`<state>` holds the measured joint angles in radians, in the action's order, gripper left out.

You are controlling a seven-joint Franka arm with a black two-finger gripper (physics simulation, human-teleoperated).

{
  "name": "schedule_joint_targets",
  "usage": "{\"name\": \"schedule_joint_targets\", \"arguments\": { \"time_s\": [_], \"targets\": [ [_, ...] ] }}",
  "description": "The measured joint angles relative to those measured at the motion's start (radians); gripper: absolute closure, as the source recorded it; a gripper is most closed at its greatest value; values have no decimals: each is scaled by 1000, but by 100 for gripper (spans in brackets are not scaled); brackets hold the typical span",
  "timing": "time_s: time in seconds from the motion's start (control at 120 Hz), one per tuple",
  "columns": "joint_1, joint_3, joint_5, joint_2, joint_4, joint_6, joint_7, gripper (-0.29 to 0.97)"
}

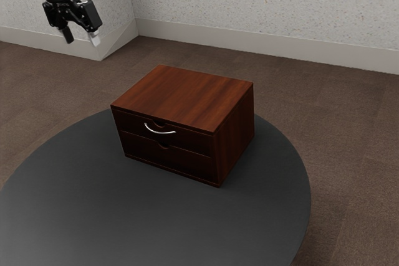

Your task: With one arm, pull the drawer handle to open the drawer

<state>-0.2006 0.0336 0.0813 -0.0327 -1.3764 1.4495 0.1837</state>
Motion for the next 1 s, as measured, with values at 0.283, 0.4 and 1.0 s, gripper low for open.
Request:
{"name": "schedule_joint_targets", "arguments": {
  "time_s": [0.283,0.4,1.0],
  "targets": [
    [0,12,-3,20,162,-27,22,0],
    [-75,91,-2,47,240,-42,235,0],
    [19,180,-2,262,-590,392,973,3]
  ]
}}
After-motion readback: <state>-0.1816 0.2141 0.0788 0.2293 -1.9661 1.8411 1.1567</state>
